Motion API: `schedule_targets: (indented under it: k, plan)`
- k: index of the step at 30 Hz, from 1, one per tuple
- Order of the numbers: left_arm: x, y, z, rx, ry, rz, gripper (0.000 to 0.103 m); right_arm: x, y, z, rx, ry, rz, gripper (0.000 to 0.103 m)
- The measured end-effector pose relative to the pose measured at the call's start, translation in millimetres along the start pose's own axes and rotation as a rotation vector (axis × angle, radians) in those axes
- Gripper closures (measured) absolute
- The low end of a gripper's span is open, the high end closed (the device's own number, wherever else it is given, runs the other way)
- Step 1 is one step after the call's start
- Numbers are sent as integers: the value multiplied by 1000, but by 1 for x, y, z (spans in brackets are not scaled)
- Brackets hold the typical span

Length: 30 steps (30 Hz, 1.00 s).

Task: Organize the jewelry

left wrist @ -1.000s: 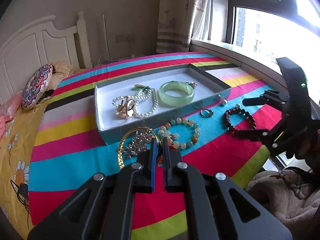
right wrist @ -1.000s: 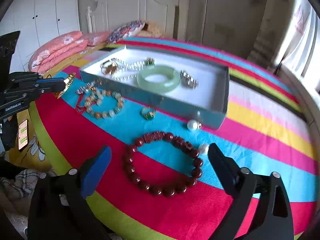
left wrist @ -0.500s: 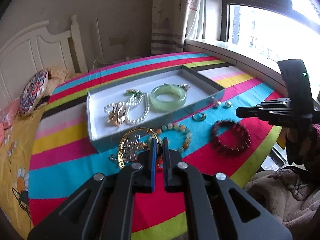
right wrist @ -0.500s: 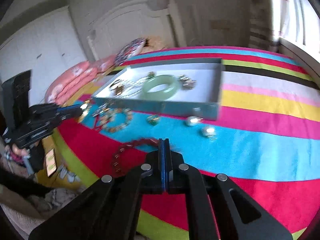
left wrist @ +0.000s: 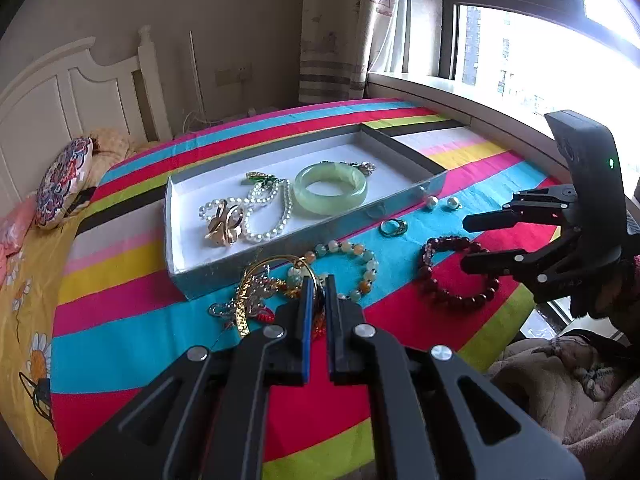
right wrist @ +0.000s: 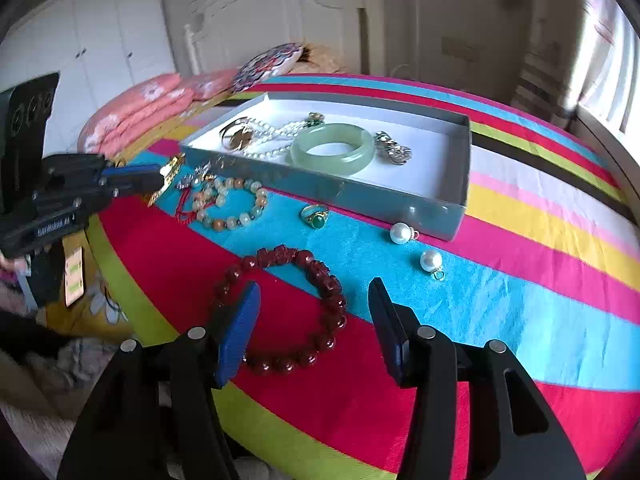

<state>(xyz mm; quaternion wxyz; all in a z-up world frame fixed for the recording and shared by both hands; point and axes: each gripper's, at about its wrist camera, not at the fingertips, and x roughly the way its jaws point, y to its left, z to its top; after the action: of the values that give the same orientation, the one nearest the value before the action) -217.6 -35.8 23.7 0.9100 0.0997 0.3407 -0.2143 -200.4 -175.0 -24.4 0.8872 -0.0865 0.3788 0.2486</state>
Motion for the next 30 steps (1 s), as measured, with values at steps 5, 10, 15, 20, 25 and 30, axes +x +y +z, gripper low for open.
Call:
schedule_targets:
  k: [5,10,15,20,25,30]
  plan:
    - [8,-1,-1,-9,11,-17,98,17,9,12,-174,6,33,88]
    - [11,-3,8,13,2,7,98,-10,28,13,-262,-115,-85,88]
    - [5,-10,36,84,-38,24,98,-39,30,39,-270,-245,-159,88]
    - [2,-8,70,104,-88,13,98,-54,20,67,-274,-313,-219,88]
    - [22,-2,95,91,-76,-19,98,-48,4,92,-262,-325,-240,88]
    - [52,2,109,112,-36,12,98,-26,-12,111,-221,-308,-227,88]
